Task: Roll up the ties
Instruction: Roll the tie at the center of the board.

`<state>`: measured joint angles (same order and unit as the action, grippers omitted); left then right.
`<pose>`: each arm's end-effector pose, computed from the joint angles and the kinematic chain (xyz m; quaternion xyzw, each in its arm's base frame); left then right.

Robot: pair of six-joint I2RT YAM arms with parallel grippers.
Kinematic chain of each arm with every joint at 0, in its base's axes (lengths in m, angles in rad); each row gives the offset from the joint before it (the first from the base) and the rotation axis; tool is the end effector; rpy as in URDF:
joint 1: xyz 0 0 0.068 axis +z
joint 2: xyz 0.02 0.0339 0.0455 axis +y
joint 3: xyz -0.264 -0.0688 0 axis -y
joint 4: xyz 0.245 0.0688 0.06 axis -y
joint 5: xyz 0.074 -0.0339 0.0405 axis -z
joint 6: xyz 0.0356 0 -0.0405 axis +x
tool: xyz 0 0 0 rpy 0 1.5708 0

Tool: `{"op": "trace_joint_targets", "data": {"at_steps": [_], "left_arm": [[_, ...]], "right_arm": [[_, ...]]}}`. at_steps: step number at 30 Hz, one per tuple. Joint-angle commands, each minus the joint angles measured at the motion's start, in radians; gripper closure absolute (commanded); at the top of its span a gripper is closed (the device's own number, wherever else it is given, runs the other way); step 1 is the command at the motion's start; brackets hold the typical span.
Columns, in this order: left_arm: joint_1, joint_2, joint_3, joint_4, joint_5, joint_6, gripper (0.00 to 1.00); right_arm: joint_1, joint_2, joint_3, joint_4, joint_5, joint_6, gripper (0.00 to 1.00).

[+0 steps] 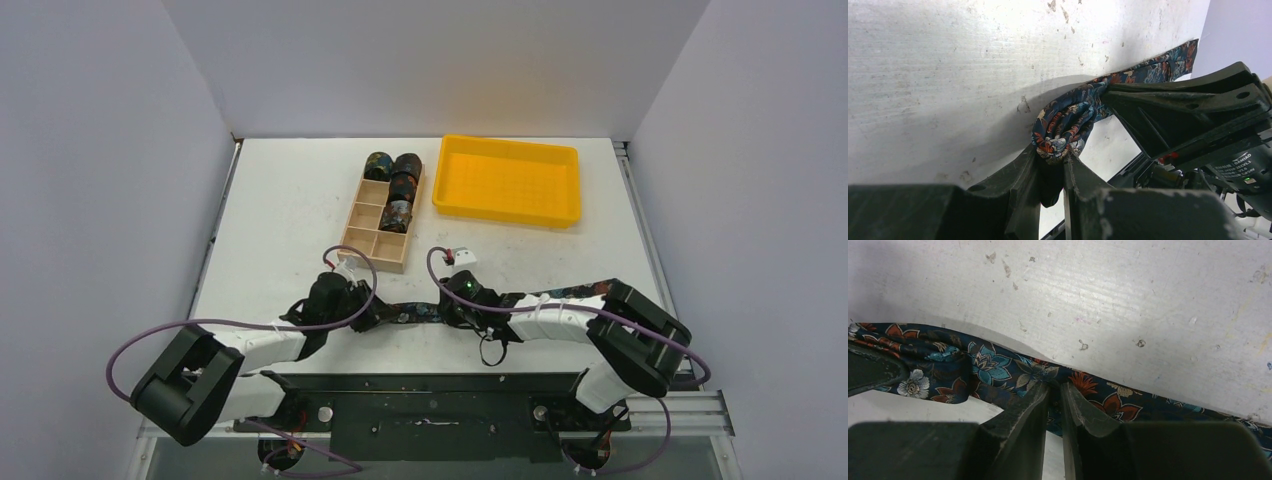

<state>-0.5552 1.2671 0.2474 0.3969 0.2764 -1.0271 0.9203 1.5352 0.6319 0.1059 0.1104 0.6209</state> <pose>0.1720 -0.1181 0.1250 -0.1449 0.8715 -0.4077 0.2307 0.1762 0.2251 0.1438 -0.1173 0.9175 0.2256 0.3058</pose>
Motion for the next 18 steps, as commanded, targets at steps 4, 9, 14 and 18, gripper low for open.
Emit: {"op": "trace_joint_targets", "data": {"at_steps": [4,9,14,18], "left_arm": [[-0.002,-0.104,0.151,-0.371,-0.1,0.133,1.0],[-0.002,-0.126,0.272,-0.675,-0.244,0.236,1.0],[-0.002,-0.097,0.358,-0.87,-0.375,0.269,1.0],[-0.008,-0.062,0.411,-0.974,-0.456,0.28,1.0]], "right_arm": [[0.032,-0.083,-0.069,-0.027,0.04,0.039,0.81],[0.043,-0.182,-0.078,-0.06,0.08,0.069,0.72],[0.045,-0.312,-0.105,-0.103,0.139,0.094,0.64],[0.045,-0.403,-0.136,-0.132,0.183,0.113,0.64]]}}
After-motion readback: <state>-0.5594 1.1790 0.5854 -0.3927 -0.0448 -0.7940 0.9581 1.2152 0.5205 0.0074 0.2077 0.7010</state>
